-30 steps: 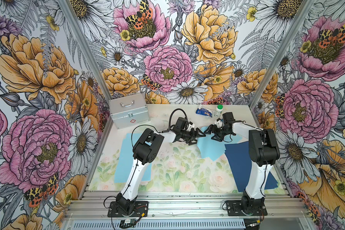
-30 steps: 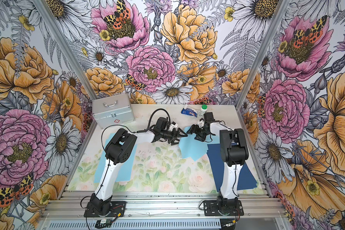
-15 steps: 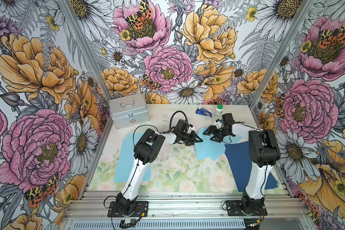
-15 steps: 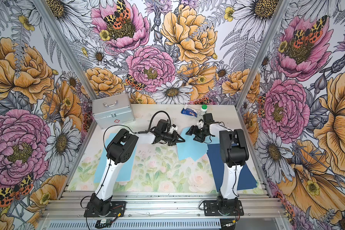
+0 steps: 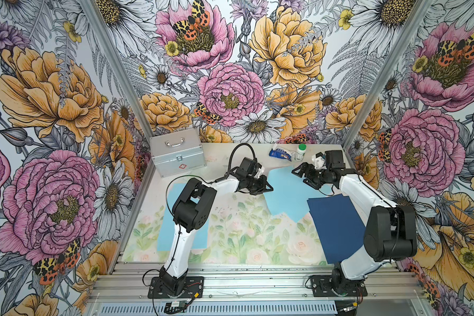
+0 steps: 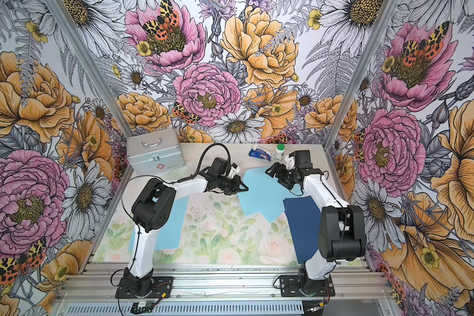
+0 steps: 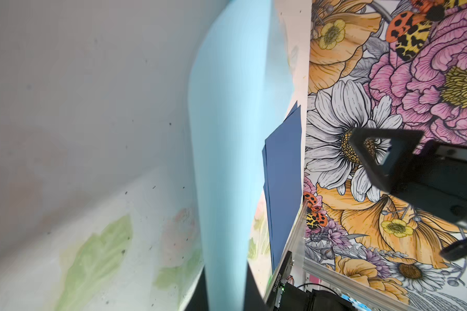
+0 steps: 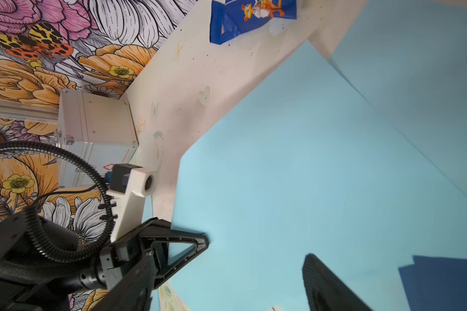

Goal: Sort the scattered colored papers by color
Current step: Pick up the colored paper.

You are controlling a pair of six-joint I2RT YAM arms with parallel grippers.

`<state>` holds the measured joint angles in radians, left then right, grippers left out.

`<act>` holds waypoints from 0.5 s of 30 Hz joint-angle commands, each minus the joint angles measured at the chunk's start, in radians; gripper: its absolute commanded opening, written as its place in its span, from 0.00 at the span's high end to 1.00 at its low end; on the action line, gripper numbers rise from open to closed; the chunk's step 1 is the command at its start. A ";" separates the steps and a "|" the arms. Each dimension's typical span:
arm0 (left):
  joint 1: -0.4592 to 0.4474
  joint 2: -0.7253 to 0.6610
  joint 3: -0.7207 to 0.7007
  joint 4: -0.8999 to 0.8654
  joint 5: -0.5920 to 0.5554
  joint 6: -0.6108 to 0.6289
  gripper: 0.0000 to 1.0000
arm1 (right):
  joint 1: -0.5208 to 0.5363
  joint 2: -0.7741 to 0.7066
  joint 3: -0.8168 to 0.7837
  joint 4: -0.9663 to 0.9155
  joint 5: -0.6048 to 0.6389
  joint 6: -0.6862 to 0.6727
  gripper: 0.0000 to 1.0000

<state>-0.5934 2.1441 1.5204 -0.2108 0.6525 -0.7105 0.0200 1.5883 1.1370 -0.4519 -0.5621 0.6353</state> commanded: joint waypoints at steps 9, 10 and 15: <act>0.001 -0.175 0.110 -0.253 -0.345 0.217 0.90 | 0.060 -0.096 -0.279 0.390 -0.040 0.307 0.09; -0.002 -0.182 0.119 -0.263 -0.365 0.226 0.90 | 0.066 -0.099 -0.313 0.465 -0.047 0.355 0.09; -0.012 -0.211 0.153 -0.268 -0.400 0.233 0.90 | 0.097 -0.060 -0.453 0.851 -0.051 0.599 0.09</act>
<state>-0.5964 1.9858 1.6402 -0.4458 0.3260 -0.5209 0.1001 1.5185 0.7338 0.0841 -0.6079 1.0485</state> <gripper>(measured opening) 0.100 0.915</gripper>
